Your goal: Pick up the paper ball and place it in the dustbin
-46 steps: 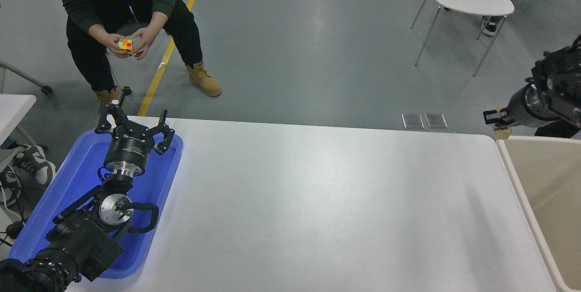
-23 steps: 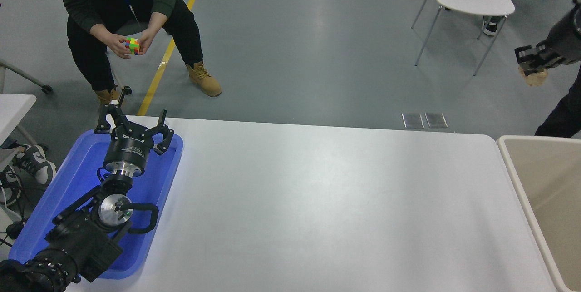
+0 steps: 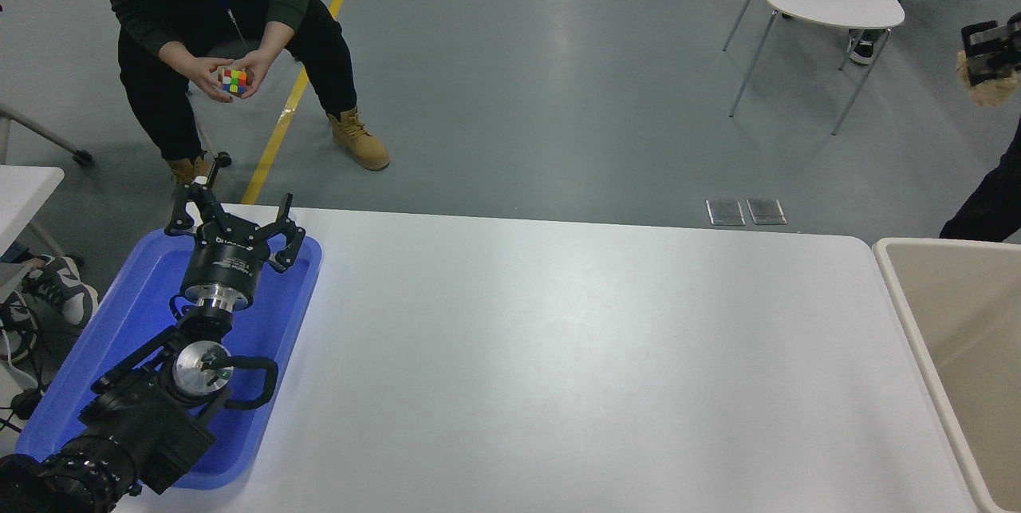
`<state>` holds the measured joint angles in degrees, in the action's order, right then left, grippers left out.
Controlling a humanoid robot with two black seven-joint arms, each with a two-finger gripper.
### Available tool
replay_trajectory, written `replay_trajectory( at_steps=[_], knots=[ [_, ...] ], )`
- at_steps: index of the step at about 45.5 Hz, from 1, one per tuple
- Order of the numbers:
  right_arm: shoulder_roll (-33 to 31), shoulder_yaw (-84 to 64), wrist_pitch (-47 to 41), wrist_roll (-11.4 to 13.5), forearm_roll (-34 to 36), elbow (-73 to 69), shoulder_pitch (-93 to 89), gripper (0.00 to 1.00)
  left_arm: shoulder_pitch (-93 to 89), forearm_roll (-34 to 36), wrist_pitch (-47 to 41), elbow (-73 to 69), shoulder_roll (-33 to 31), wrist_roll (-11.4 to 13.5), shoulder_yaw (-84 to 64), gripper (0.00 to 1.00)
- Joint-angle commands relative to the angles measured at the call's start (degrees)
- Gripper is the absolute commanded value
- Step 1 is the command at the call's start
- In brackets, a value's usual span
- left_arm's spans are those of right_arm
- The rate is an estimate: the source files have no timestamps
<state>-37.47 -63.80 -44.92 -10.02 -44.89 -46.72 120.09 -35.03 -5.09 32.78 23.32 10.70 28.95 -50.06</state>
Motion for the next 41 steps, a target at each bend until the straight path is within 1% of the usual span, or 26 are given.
replay_trajectory(
  at_steps=[1,9,12,20,24,27,33,41],
  knots=[
    [-4.1,0.3,-0.1,-0.1,-0.9,0.5,-1.0,0.00,0.0,0.0,0.0,0.1,0.0,0.0,0.0,1.00],
    [-6.7,0.9,-0.1,-0.3,-1.1,6.3,-6.5,0.00,0.0,0.0,0.0,0.1,0.0,0.0,0.0,1.00],
    [-7.4,1.9,-0.1,-1.3,-0.8,11.5,-10.7,0.00,0.0,0.0,0.0,0.0,0.0,0.0,0.0,1.00],
    [-7.8,4.3,-0.1,-8.0,-0.4,26.0,-23.9,0.00,0.0,0.0,0.0,0.0,0.0,0.0,0.0,1.00],
    [-7.9,4.5,-0.1,-10.4,0.2,33.2,-31.0,0.00,0.0,-0.1,0.0,0.1,0.0,0.0,0.0,1.00],
    [-7.9,5.4,-0.1,-11.8,1.4,36.8,-35.9,0.00,0.0,0.0,0.0,0.1,0.0,0.0,0.0,1.00],
    [-8.0,6.1,1.0,-11.4,7.2,40.7,-45.9,0.00,0.0,0.0,0.0,0.1,0.0,0.0,0.0,1.00],
    [-7.8,6.2,5.2,-9.1,16.1,45.6,-58.2,0.00,0.0,0.0,0.0,0.0,0.0,0.0,0.0,1.00]
  ],
)
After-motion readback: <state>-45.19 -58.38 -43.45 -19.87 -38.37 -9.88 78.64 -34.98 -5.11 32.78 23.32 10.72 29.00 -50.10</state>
